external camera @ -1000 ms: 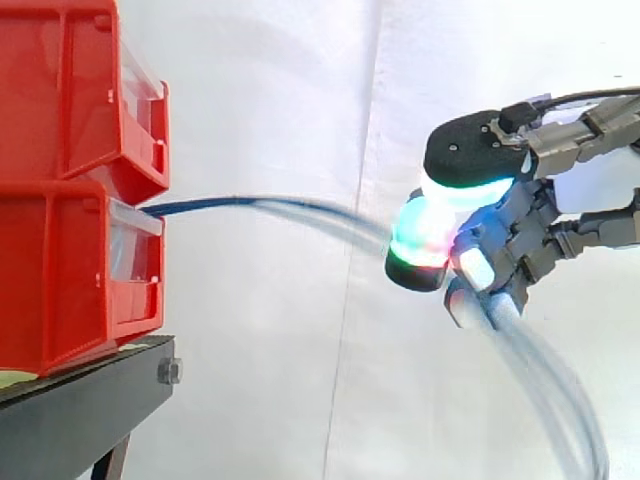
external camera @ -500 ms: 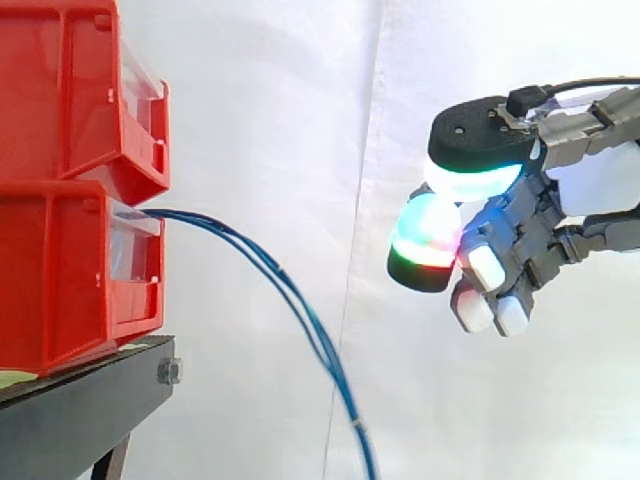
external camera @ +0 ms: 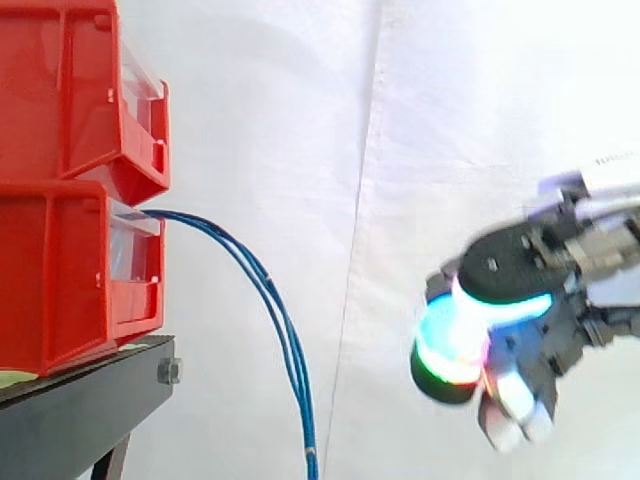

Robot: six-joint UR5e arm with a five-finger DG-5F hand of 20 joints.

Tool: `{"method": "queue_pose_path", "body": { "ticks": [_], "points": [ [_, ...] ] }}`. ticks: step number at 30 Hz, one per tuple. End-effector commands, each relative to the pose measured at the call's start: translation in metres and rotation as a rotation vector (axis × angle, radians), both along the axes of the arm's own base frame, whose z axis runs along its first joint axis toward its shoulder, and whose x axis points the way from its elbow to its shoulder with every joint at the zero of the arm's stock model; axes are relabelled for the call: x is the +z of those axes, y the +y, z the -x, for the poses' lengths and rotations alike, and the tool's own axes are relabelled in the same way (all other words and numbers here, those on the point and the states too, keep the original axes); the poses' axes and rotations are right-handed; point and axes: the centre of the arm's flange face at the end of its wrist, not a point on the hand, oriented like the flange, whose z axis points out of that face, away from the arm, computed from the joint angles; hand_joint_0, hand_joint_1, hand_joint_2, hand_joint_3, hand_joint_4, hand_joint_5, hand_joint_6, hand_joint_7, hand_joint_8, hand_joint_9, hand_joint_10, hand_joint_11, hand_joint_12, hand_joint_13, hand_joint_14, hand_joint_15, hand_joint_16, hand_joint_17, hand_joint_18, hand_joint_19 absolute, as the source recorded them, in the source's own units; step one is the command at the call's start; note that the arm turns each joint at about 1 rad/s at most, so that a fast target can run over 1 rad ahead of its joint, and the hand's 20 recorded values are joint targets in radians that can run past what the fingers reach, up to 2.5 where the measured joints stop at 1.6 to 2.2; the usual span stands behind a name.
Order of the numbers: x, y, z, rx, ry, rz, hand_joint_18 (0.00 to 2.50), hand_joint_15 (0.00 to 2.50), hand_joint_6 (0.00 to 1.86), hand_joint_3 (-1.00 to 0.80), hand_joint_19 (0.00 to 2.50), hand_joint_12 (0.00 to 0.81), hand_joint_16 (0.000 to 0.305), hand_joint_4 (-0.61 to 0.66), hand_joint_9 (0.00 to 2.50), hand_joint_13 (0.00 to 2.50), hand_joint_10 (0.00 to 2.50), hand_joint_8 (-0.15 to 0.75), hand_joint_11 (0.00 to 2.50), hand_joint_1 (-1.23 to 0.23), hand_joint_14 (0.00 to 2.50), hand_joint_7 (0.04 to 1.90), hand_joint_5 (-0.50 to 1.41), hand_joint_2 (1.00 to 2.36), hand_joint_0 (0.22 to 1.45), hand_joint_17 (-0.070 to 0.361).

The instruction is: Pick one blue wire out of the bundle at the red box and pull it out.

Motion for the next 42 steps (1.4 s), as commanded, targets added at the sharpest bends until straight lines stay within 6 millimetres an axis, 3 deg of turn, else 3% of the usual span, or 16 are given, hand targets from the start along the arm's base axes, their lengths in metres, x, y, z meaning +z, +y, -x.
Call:
{"method": "queue_pose_path", "body": {
  "ticks": [1, 7, 19, 30, 33, 36, 42],
  "points": [
    [0.008, 0.005, -0.019, -0.020, -0.272, 0.015, 0.79, 0.43, 0.50, -0.34, 0.59, 0.453, 0.062, 0.31, 1.02, 0.95, 0.02, 0.352, 0.50, -0.64, 0.02, 1.21, -0.09, 1.01, 0.54, 0.139],
    [-0.003, 0.005, -0.018, -0.071, -0.236, 0.078, 0.79, 0.43, 0.50, -0.34, 0.59, 0.453, 0.062, 0.33, 1.02, 0.95, 0.02, 0.351, 0.49, -0.64, 0.02, 1.15, -0.10, 1.01, 0.54, 0.139],
    [-0.072, 0.021, -0.038, -0.101, -0.248, 0.061, 0.78, 0.43, 0.50, -0.34, 0.59, 0.453, 0.062, 0.33, 1.02, 0.95, 0.02, 0.350, 0.48, -0.65, 0.02, 1.15, -0.10, 1.01, 0.54, 0.139],
    [-0.079, 0.036, -0.046, -0.091, -0.270, 0.076, 0.79, 0.44, 0.50, -0.34, 0.59, 0.453, 0.062, 0.32, 1.03, 0.95, 0.02, 0.351, 0.49, -0.65, 0.01, 1.15, -0.10, 1.01, 0.54, 0.139],
    [-0.105, 0.042, -0.048, -0.089, -0.247, 0.074, 0.78, 0.44, 0.50, -0.34, 0.59, 0.452, 0.062, 0.32, 1.02, 0.95, 0.02, 0.350, 0.50, -0.65, 0.01, 1.15, -0.10, 1.01, 0.54, 0.138],
    [-0.117, 0.046, -0.053, -0.085, -0.265, 0.054, 0.78, 0.44, 0.50, -0.33, 0.59, 0.452, 0.062, 0.32, 1.03, 0.95, 0.02, 0.354, 0.50, -0.65, 0.01, 1.15, -0.10, 1.01, 0.54, 0.138],
    [-0.122, 0.058, -0.060, -0.076, -0.279, 0.049, 0.78, 0.44, 0.50, -0.34, 0.59, 0.450, 0.062, 0.32, 1.02, 0.95, 0.02, 0.353, 0.50, -0.65, 0.02, 1.16, -0.10, 1.01, 0.54, 0.138]
  ]
}}
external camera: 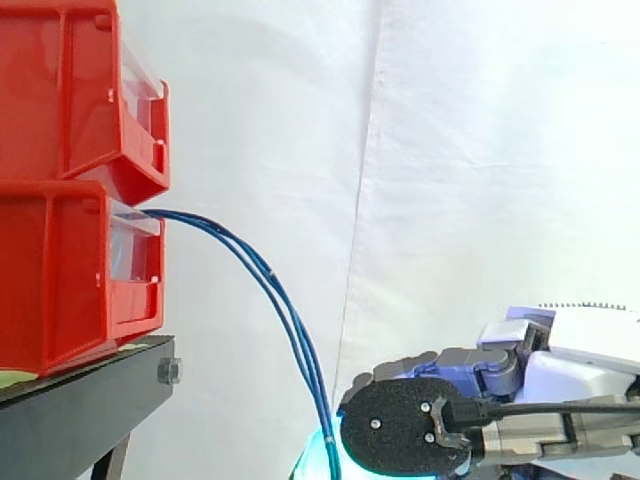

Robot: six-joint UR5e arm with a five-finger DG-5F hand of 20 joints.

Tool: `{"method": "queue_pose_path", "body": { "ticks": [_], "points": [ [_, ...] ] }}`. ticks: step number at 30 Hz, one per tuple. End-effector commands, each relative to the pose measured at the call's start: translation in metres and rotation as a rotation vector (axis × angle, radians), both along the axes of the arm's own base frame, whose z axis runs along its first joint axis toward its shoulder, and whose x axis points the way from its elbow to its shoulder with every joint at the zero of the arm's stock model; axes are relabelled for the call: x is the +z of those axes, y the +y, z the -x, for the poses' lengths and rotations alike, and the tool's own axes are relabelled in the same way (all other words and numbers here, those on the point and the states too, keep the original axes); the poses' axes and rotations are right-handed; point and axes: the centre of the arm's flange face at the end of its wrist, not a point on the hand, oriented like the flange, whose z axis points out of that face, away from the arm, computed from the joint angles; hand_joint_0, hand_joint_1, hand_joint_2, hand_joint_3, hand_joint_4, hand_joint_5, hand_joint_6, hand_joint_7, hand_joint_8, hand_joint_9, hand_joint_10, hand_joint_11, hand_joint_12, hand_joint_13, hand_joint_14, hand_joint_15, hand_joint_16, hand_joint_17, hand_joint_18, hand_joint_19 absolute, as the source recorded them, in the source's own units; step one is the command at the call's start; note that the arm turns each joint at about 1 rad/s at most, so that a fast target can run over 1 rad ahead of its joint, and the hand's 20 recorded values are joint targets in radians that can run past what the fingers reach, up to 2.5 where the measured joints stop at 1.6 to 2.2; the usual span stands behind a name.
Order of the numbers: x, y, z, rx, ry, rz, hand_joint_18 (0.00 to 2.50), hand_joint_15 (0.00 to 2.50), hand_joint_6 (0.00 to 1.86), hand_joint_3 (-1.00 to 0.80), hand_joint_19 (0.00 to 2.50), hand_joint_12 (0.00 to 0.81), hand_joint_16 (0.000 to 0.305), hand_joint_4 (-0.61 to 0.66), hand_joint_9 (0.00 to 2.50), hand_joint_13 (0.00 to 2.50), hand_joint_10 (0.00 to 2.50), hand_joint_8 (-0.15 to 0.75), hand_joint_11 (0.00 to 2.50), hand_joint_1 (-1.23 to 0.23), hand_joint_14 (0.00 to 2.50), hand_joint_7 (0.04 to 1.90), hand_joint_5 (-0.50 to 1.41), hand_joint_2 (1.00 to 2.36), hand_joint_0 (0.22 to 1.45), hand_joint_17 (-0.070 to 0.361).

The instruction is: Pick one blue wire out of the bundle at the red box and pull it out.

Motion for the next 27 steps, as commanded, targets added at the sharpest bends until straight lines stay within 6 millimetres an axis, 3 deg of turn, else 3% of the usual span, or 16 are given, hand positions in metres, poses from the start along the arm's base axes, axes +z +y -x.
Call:
{"method": "queue_pose_path", "body": {
  "ticks": [1, 4, 10, 20, 27],
  "points": [
    [-0.003, 0.006, -0.002, 0.007, -0.002, 0.002, 0.78, 0.44, 0.50, -0.34, 0.59, 0.452, 0.062, 0.32, 1.02, 0.95, 0.02, 0.353, 0.50, -0.65, 0.01, 1.16, -0.10, 1.01, 0.54, 0.139],
    [-0.012, 0.009, -0.002, 0.013, 0.009, 0.004, 0.79, 0.44, 0.50, -0.34, 0.59, 0.452, 0.062, 0.31, 1.03, 0.95, 0.02, 0.353, 0.50, -0.66, 0.02, 1.17, -0.10, 1.01, 0.54, 0.139],
    [-0.011, 0.009, -0.002, 0.014, 0.004, -0.001, 0.79, 0.44, 0.50, -0.34, 0.59, 0.448, 0.061, 0.28, 1.03, 0.96, 0.02, 0.358, 0.50, -0.67, 0.01, 1.22, -0.09, 1.01, 0.55, 0.138],
    [0.017, 0.011, -0.021, 0.011, -0.025, -0.011, 0.80, 0.44, 0.51, -0.38, 0.58, 0.450, 0.062, 0.26, 1.03, 0.97, 0.02, 0.361, 0.52, -0.73, 0.02, 1.37, -0.09, 1.01, 0.54, 0.139],
    [0.022, 0.012, -0.024, 0.009, -0.006, -0.008, 0.82, 0.44, 0.66, -0.38, 0.58, 0.450, 0.061, 0.27, 1.02, 0.97, 0.02, 0.363, 0.55, -0.78, 0.01, 1.16, -0.13, 1.01, 0.55, 0.138]
  ]
}}
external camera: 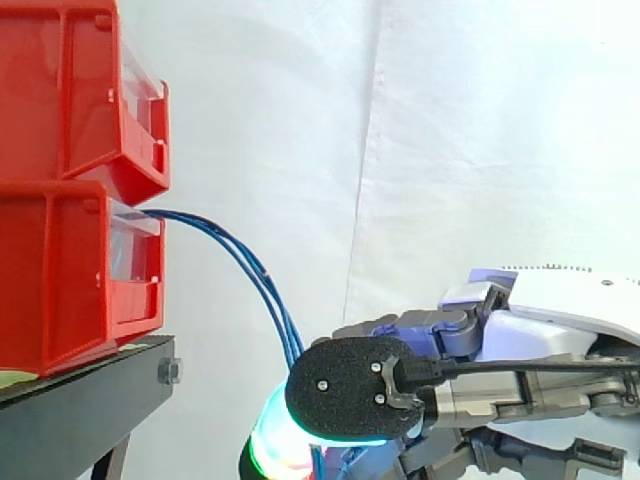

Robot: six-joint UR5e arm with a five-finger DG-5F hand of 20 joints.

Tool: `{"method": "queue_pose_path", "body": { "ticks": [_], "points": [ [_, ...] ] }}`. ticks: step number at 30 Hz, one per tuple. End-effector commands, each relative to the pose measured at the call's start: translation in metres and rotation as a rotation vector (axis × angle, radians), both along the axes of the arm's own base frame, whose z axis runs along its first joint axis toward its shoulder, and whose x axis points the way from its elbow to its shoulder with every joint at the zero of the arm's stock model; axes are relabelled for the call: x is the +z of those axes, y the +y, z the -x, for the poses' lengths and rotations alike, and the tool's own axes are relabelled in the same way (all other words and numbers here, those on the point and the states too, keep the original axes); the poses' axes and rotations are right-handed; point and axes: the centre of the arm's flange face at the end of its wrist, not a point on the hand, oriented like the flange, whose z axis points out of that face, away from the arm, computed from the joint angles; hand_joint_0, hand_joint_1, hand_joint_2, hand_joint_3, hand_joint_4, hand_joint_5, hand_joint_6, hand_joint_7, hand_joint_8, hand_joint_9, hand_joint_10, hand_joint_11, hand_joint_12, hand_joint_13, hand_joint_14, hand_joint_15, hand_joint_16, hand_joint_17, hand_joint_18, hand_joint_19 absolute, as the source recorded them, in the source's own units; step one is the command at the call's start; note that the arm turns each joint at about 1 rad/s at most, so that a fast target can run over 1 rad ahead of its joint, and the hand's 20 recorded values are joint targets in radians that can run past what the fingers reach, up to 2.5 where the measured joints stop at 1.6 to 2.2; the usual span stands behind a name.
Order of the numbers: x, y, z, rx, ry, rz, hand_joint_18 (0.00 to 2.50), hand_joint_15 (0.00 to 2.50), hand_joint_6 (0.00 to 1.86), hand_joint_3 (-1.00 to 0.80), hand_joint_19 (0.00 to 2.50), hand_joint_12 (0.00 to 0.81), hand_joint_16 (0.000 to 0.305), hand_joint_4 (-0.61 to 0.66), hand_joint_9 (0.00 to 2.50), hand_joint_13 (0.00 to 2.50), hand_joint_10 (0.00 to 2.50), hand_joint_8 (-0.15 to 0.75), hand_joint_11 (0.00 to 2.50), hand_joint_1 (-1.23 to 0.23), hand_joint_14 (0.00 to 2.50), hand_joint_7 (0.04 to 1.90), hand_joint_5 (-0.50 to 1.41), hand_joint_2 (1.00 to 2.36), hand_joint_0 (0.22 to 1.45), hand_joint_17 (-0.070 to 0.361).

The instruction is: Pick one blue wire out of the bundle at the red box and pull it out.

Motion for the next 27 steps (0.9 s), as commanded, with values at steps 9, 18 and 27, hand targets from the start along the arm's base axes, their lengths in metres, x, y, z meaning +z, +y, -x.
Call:
{"method": "queue_pose_path", "body": {
  "ticks": [9, 18, 27],
  "points": [
    [0.001, -0.001, -0.001, 0.000, 0.004, 0.001, 0.82, 0.44, 0.76, -0.30, 0.58, 0.443, 0.059, 0.26, 1.04, 0.98, 0.02, 0.357, 0.55, -0.73, 0.02, 1.03, -0.15, 1.02, 0.59, 0.134],
    [0.001, -0.006, -0.001, 0.000, 0.002, -0.010, 0.81, 0.44, 0.61, -0.25, 0.60, 0.445, 0.060, 0.24, 1.06, 0.99, 0.02, 0.353, 0.49, -0.61, 0.01, 1.25, -0.10, 1.02, 0.58, 0.134],
    [-0.001, -0.008, 0.001, 0.014, 0.010, -0.050, 0.81, 0.44, 0.52, -0.32, 0.59, 0.454, 0.062, 0.24, 1.04, 0.98, 0.02, 0.357, 0.49, -0.62, 0.02, 1.36, -0.09, 1.01, 0.54, 0.139]
  ]
}}
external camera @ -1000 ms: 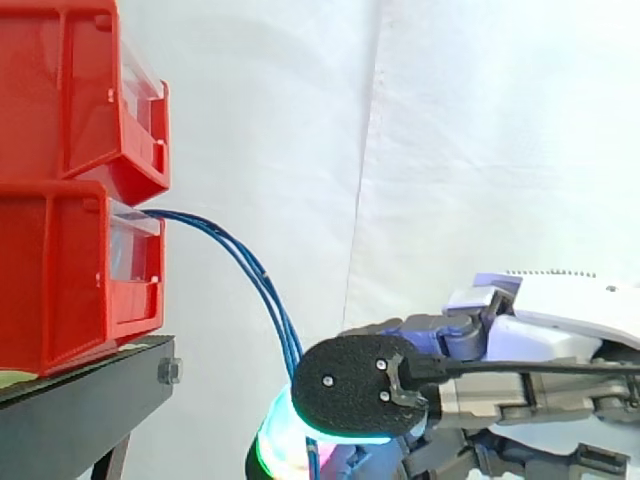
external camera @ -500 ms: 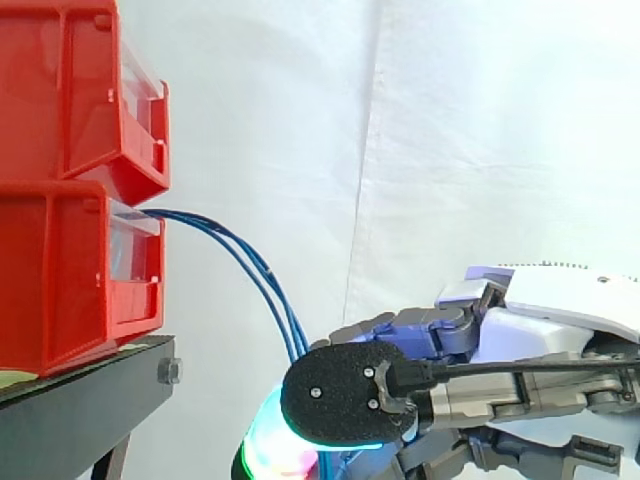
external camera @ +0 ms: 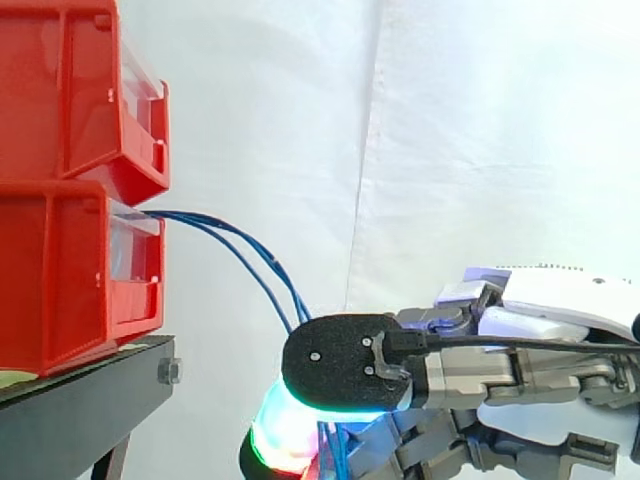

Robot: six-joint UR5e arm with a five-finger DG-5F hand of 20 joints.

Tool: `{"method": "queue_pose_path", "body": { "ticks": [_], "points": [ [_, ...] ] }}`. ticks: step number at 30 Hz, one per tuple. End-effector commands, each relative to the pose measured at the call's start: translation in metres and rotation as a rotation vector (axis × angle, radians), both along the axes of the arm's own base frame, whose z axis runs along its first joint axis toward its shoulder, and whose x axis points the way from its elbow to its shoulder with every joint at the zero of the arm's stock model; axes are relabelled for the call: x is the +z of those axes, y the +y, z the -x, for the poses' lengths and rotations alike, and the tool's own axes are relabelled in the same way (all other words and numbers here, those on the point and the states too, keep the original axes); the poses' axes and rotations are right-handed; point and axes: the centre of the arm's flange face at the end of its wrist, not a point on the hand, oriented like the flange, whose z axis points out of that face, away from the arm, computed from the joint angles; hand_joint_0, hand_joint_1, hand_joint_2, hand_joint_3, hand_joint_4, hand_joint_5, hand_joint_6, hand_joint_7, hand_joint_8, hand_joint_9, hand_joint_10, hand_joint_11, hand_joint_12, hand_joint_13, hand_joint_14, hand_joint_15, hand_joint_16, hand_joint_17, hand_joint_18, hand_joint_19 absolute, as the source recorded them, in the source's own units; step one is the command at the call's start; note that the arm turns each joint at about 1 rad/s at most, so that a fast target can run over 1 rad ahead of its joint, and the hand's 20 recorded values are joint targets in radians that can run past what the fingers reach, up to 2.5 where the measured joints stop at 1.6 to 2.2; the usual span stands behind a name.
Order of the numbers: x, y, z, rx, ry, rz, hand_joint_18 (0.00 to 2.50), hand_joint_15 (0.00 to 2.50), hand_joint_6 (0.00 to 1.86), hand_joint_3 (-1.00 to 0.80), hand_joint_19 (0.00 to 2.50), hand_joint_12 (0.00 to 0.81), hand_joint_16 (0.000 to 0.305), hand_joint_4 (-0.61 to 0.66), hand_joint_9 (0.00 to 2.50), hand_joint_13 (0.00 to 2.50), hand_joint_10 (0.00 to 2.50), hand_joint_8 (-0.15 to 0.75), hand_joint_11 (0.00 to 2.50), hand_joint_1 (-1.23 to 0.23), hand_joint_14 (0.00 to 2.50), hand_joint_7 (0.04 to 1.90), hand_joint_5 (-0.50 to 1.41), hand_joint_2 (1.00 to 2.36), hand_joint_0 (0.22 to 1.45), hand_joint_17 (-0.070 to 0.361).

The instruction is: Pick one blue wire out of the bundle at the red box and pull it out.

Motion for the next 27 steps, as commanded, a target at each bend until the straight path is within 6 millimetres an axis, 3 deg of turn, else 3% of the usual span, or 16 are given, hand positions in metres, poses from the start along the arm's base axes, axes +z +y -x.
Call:
{"method": "queue_pose_path", "body": {
  "ticks": [1, 9, 16, 27],
  "points": [
    [-0.002, -0.001, 0.002, 0.006, 0.017, -0.017, 0.80, 0.44, 0.52, -0.33, 0.59, 0.456, 0.062, 0.24, 1.03, 0.98, 0.02, 0.353, 0.49, -0.63, 0.01, 1.36, -0.08, 1.01, 0.53, 0.140],
    [-0.003, -0.002, 0.004, 0.029, -0.020, -0.131, 0.79, 0.44, 0.50, -0.38, 0.59, 0.459, 0.063, 0.27, 1.00, 0.96, 0.02, 0.357, 0.48, -0.65, 0.01, 1.27, -0.09, 1.01, 0.51, 0.143],
    [-0.026, -0.007, 0.019, 0.026, -0.029, -0.125, 0.79, 0.43, 0.50, -0.38, 0.59, 0.460, 0.064, 0.29, 1.00, 0.95, 0.02, 0.353, 0.47, -0.65, 0.01, 1.22, -0.10, 1.01, 0.51, 0.143],
    [-0.021, -0.011, 0.016, 0.022, -0.078, -0.146, 0.79, 0.44, 0.50, -0.37, 0.58, 0.454, 0.063, 0.28, 1.00, 0.95, 0.02, 0.348, 0.49, -0.68, 0.01, 1.23, -0.10, 1.01, 0.52, 0.141]
  ]
}}
